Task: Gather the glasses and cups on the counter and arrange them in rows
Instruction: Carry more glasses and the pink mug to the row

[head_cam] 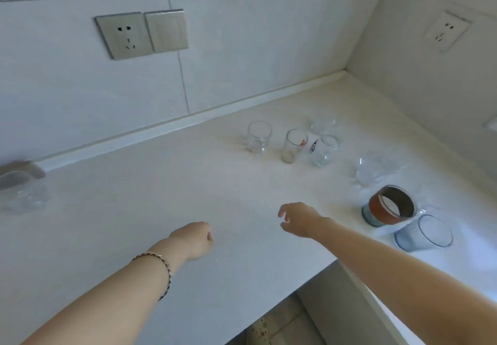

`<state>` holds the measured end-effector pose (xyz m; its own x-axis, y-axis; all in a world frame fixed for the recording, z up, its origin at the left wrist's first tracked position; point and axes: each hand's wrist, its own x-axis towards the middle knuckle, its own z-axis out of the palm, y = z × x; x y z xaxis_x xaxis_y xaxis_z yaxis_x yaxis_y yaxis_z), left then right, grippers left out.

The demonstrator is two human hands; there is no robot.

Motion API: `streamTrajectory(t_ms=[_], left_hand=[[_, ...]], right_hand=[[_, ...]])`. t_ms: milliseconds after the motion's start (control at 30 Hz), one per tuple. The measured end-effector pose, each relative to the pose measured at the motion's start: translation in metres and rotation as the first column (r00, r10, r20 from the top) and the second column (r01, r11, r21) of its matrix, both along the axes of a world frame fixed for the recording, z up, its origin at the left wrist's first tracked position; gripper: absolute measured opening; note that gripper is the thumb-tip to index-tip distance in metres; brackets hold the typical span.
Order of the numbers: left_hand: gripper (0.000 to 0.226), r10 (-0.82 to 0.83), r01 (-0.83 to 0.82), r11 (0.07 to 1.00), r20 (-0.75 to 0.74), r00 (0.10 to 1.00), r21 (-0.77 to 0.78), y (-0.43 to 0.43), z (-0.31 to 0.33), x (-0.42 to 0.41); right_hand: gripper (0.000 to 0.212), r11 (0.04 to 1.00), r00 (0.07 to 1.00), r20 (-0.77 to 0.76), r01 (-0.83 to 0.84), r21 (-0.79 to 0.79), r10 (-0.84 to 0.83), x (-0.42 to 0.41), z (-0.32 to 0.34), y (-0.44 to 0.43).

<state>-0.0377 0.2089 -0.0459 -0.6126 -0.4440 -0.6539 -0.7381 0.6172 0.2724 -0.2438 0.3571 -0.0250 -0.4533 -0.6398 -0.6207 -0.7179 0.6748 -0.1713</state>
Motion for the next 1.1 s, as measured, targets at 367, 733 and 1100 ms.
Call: streamTrajectory(t_ms=[367, 733, 1100], left_hand=[[0.018, -0.196, 0.196, 0.980, 0.022, 0.980, -0.023, 0.079, 0.010, -0.140], [0.011, -0.157, 0.158, 0.987, 0.078, 0.984, -0.006, 0.061, -0.002, -0.134], [0.012, 0.157, -0.160, 0.987, 0.108, 0.982, 0.017, 0.010, -0.012, 0.016]], right_hand=[[0.089, 0.973, 0.931, -0.310, 0.224, 0.061, -0.195, -0.173, 0.032, 0.144], [0.089, 0.950, 0.915, -0.257, 0.292, -0.110, -0.311, -0.172, 0.016, 0.140], [0.082, 0.962, 0.991, -0.117, -0.088, -0.259, 0.060, -0.035, 0.016, -0.010]])
